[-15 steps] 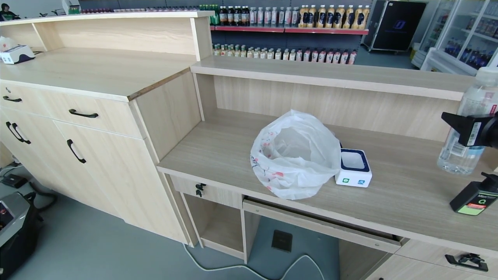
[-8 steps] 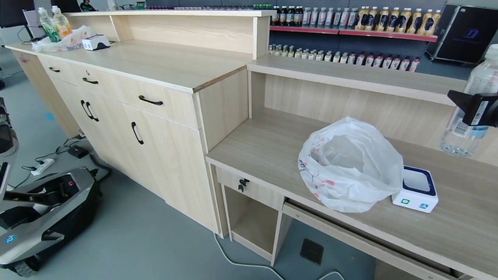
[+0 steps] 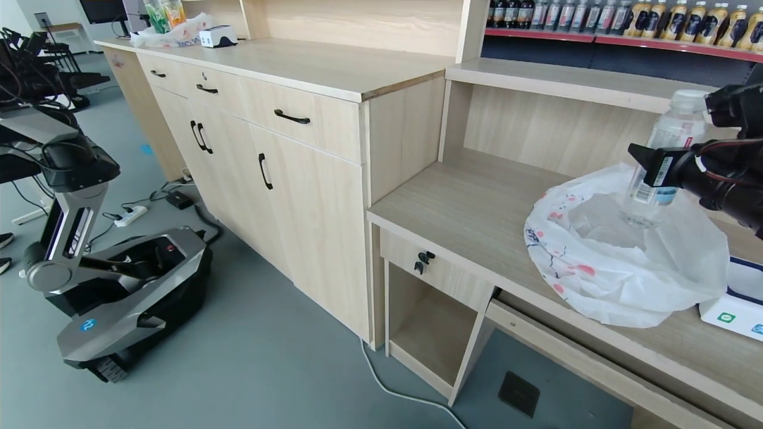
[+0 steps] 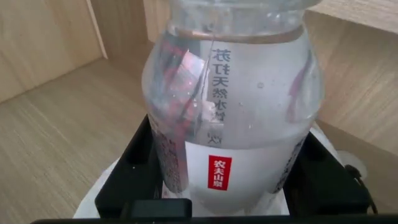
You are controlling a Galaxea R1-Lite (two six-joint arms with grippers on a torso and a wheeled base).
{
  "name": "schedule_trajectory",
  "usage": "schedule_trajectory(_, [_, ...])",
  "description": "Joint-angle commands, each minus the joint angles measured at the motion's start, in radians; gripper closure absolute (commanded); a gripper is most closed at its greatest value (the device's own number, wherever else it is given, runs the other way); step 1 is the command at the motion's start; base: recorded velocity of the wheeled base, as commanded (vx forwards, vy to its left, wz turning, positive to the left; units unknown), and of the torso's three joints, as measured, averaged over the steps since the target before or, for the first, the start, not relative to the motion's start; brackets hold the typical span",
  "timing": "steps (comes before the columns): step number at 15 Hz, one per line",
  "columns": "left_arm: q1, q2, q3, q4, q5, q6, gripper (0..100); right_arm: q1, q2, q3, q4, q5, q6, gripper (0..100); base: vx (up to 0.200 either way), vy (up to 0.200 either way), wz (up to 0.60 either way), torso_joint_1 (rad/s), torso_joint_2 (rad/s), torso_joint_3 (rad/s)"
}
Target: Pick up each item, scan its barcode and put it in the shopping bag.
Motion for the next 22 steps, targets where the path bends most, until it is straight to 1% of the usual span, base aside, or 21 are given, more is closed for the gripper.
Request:
schedule_trajectory(1, [0.0,0.0,0.0,-0.001,0.0,0.0,0,-0.003,0.177,-0.035,-0.092,0.087,0.007,100,0.0,0.0,0.0,-0.149,0.45,0.29])
schedule_trajectory(2, [0.0,0.0,0.0,-0.001,0.001,0.0,0,-0.003,0.209,-0.06,-0.109,0.121,0.01,100,0.0,0.0,0.0,-0.09,0.24,0.163])
schedule_trajectory(9, [0.0,0.0,0.0,-0.001,0.0,0.0,0,-0.003,0.263,-0.084,-0.13,0.144,0.041,100,0.0,0.0,0.0,-0.008,0.03,0.02])
schedule_trajectory(12, [0.0,0.0,0.0,-0.001,0.0,0.0,0,0.0,0.309,-0.092,-0.169,0.195,0.038,100,0.0,0.0,0.0,0.0,0.0,0.0])
schedule_trajectory(14, [0.0,0.0,0.0,-0.001,0.0,0.0,0,0.0,0.323,-0.092,-0.186,0.198,0.031,100,0.0,0.0,0.0,0.0,0.0,0.0])
schedule_trajectory(22, [0.0,0.0,0.0,0.0,0.0,-0.001,0,-0.028,0.34,-0.083,-0.176,0.199,0.03,100,0.0,0.0,0.0,0.0,0.0,0.0])
